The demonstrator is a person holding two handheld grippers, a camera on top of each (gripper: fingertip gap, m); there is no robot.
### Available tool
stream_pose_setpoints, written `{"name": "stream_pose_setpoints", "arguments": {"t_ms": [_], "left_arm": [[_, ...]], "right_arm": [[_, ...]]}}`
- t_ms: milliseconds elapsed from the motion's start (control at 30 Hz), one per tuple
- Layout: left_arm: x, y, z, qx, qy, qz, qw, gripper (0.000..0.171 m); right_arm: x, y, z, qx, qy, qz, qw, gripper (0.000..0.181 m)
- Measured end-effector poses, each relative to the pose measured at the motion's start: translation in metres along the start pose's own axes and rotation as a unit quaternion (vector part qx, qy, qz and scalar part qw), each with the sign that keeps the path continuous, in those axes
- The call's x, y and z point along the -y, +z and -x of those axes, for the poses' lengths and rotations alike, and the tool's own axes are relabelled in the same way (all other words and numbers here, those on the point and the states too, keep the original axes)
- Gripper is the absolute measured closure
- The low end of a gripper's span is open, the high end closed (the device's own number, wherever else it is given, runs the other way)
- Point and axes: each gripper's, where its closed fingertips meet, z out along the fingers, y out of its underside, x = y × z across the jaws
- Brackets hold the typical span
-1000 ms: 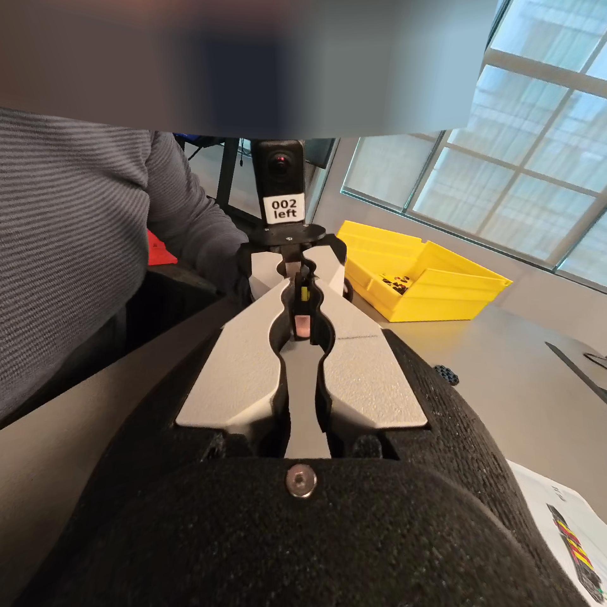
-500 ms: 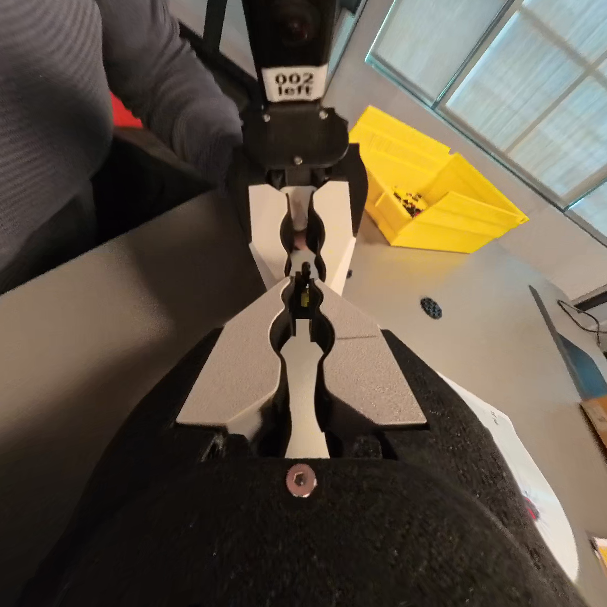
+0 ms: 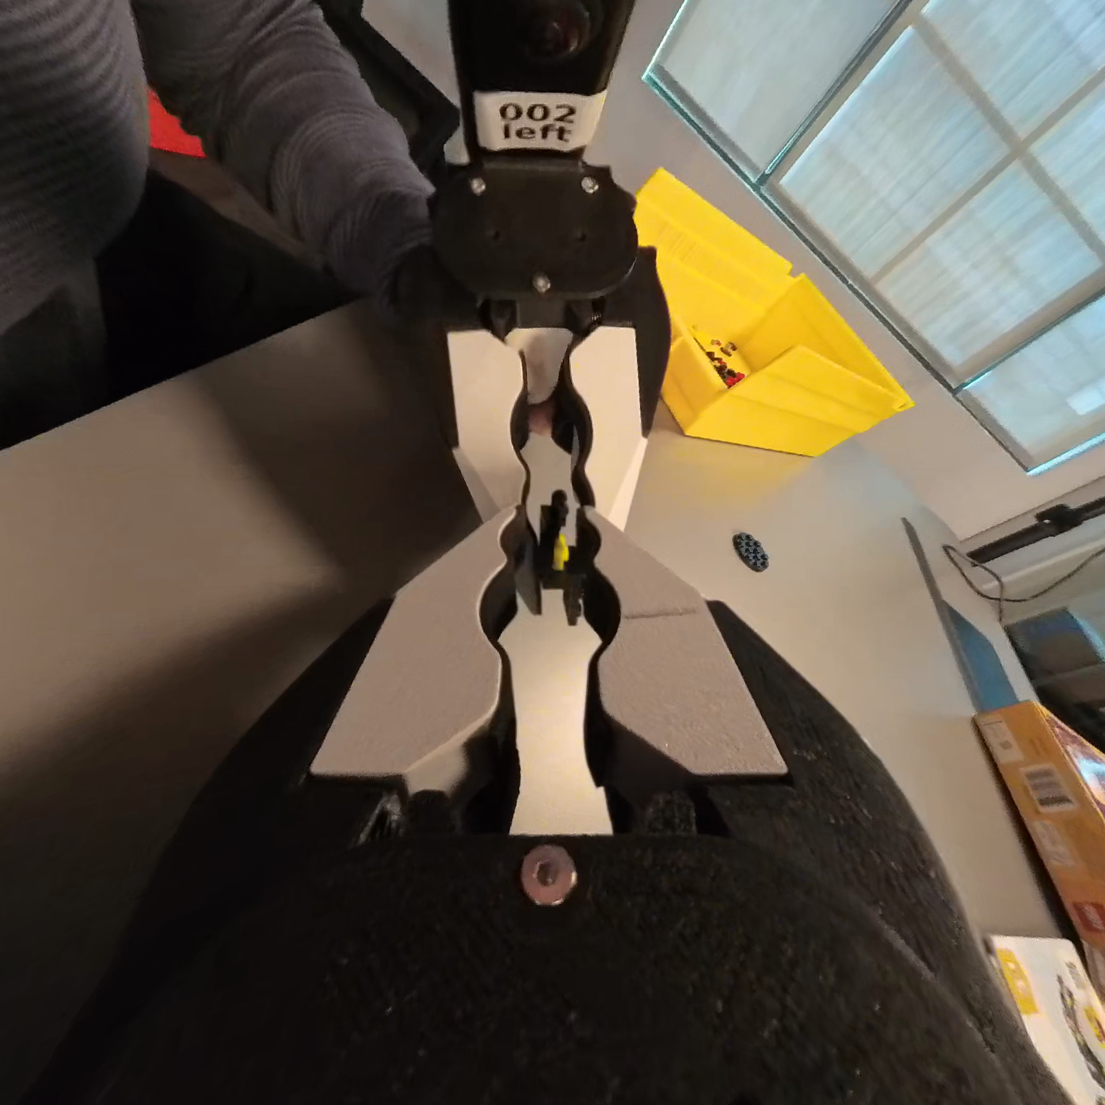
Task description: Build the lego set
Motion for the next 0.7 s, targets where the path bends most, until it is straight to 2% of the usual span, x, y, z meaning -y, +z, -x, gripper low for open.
{"name": "stream_pose_setpoints", "arguments": {"t_ms": [100, 200, 300, 367, 467, 533, 567, 700], "left_arm": [[-0.011, 0.001, 0.011, 0.051, 0.042, 0.041, 0.997, 0.157], [-0.011, -0.002, 0.022, 0.101, 0.082, 0.049, 0.99, 0.157], [0.002, -0.009, 0.024, 0.105, 0.092, -0.001, 0.99, 0.157], [0.009, -0.014, 0.024, 0.093, 0.069, -0.037, 0.993, 0.157], [0.016, -0.02, 0.025, 0.07, 0.027, -0.076, 0.994, 0.157], [0.015, -0.019, 0.023, 0.058, 0.01, -0.074, 0.996, 0.157], [0.015, -0.019, 0.021, 0.052, 0.003, -0.074, 0.996, 0.157], [0.013, -0.017, 0.02, 0.041, -0.015, -0.072, 0.996, 0.157]], "right_arm": [[0.005, 0.001, -0.005, -0.018, 0.029, -0.015, 0.999, 0.154], [0.006, 0.003, -0.006, -0.037, 0.007, -0.015, 0.999, 0.145], [0.008, -0.003, -0.017, -0.074, -0.013, -0.023, 0.997, 0.136], [0.002, -0.006, -0.022, -0.091, -0.02, -0.011, 0.996, 0.133], [-0.012, 0.0, -0.021, -0.091, -0.025, 0.033, 0.995, 0.138], [-0.017, 0.003, -0.022, -0.103, -0.041, 0.056, 0.992, 0.145], [-0.018, 0.002, -0.025, -0.115, -0.047, 0.062, 0.99, 0.156], [-0.025, 0.002, -0.023, -0.104, -0.032, 0.079, 0.991, 0.164]]}}
